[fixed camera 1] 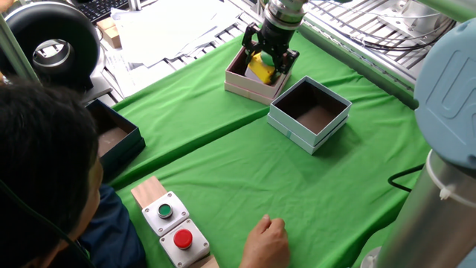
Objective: Move an object from one box to another
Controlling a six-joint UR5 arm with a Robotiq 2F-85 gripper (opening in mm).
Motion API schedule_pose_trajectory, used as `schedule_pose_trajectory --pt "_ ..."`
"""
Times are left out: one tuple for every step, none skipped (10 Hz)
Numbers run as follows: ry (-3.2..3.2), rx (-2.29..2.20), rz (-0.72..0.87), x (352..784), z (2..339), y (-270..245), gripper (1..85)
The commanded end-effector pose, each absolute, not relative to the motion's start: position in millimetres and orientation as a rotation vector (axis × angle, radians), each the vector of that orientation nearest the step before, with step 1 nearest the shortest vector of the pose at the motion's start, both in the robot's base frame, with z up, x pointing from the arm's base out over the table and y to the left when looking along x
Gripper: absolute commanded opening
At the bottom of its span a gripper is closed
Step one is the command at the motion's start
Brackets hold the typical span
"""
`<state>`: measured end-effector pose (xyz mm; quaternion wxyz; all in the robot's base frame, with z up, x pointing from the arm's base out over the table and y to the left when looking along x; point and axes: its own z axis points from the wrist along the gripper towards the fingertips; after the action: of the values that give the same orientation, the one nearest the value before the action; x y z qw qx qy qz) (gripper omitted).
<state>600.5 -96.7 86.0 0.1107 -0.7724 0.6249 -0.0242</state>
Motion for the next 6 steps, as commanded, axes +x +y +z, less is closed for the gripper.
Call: schedule_pose_trajectory --pt "1.94 -2.168 -0.066 603.4 87.8 -97.9 1.0" --pt "1.937 -2.169 -0.087 606.1 88.0 -100.3 1.0" --pt "1.918 -2.188 -0.095 606.5 88.0 -101.2 1.0" --pt "1.894 -2.212 -0.087 604.5 87.8 -100.0 1.0" --pt "1.87 -2.235 -0.089 608.3 89.8 -100.8 1.0" --pt "1.844 -2.257 -0.08 620.5 95.1 -102.0 1.0"
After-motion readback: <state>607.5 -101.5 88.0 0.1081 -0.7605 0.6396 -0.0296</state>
